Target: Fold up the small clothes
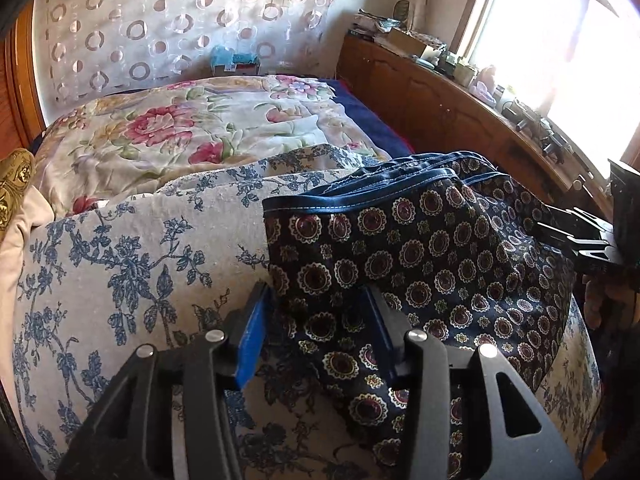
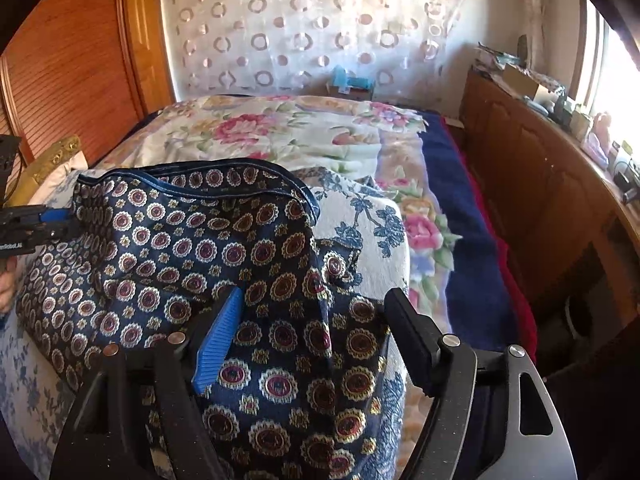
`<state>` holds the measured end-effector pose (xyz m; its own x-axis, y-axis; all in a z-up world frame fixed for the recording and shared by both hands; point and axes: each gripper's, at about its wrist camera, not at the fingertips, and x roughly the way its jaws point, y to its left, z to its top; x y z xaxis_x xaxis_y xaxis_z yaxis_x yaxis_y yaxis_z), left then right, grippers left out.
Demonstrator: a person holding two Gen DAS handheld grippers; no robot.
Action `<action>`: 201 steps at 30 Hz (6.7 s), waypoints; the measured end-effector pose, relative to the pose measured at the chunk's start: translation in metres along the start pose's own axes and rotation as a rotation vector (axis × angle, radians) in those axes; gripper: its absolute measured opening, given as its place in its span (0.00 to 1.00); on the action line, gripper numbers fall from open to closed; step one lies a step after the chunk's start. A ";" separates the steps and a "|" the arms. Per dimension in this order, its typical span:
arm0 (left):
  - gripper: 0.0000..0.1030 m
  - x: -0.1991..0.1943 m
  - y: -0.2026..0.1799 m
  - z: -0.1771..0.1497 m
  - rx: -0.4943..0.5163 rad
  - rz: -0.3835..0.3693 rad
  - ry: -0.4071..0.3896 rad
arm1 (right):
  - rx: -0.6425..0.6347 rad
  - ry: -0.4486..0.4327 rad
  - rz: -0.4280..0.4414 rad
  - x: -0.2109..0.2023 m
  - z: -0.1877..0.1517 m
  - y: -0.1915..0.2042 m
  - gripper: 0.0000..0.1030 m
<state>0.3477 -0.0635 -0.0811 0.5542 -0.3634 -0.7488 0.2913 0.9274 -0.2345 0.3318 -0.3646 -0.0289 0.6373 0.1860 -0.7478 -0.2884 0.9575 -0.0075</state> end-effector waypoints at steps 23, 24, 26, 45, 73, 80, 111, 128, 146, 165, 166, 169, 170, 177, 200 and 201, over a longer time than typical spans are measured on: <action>0.44 0.001 -0.002 -0.001 0.004 -0.002 -0.031 | 0.106 0.051 0.107 0.007 -0.013 -0.013 0.73; 0.44 0.001 -0.001 -0.001 0.002 -0.009 -0.032 | 0.101 0.052 0.108 0.008 -0.011 -0.011 0.71; 0.35 0.002 -0.002 0.000 0.002 -0.032 -0.026 | 0.083 0.053 0.107 0.007 -0.010 -0.006 0.64; 0.02 -0.067 -0.019 0.000 0.022 -0.126 -0.184 | 0.007 -0.034 0.124 -0.021 -0.009 0.029 0.05; 0.02 -0.279 0.139 -0.084 -0.246 0.216 -0.601 | -0.452 -0.315 0.339 -0.062 0.146 0.269 0.05; 0.02 -0.273 0.201 -0.128 -0.418 0.256 -0.585 | -0.632 -0.312 0.378 -0.017 0.194 0.374 0.05; 0.21 -0.237 0.225 -0.176 -0.417 0.474 -0.386 | -0.583 -0.102 0.479 0.087 0.186 0.473 0.65; 0.22 -0.253 0.186 -0.165 -0.288 0.595 -0.352 | -0.452 -0.116 0.455 0.072 0.162 0.457 0.70; 0.23 -0.260 0.130 -0.179 -0.232 0.533 -0.346 | -0.381 -0.225 0.455 -0.048 0.096 0.390 0.87; 0.27 -0.230 0.047 -0.183 -0.112 0.417 -0.325 | -0.181 -0.277 0.275 -0.122 0.012 0.290 0.89; 0.28 -0.230 0.042 -0.184 -0.109 0.411 -0.325 | -0.171 -0.279 0.269 -0.127 0.008 0.285 0.89; 0.28 -0.230 0.028 -0.185 -0.094 0.404 -0.328 | -0.158 -0.286 0.247 -0.139 -0.003 0.275 0.89; 0.28 -0.229 0.022 -0.185 -0.085 0.402 -0.328 | -0.149 -0.286 0.243 -0.144 -0.007 0.270 0.90; 0.28 -0.227 -0.009 -0.177 -0.049 0.376 -0.341 | -0.078 -0.281 0.207 -0.164 -0.030 0.240 1.00; 0.28 -0.266 -0.062 -0.135 0.005 0.360 -0.443 | 0.041 -0.440 0.024 -0.245 -0.044 0.185 1.00; 0.28 -0.266 -0.062 -0.135 0.006 0.362 -0.443 | 0.042 -0.442 0.023 -0.246 -0.045 0.184 1.00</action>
<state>0.0768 -0.0129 0.0487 0.8931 -0.0262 -0.4491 0.0259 0.9996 -0.0068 0.0900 -0.2436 0.1240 0.8780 0.2751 -0.3917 -0.2827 0.9584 0.0395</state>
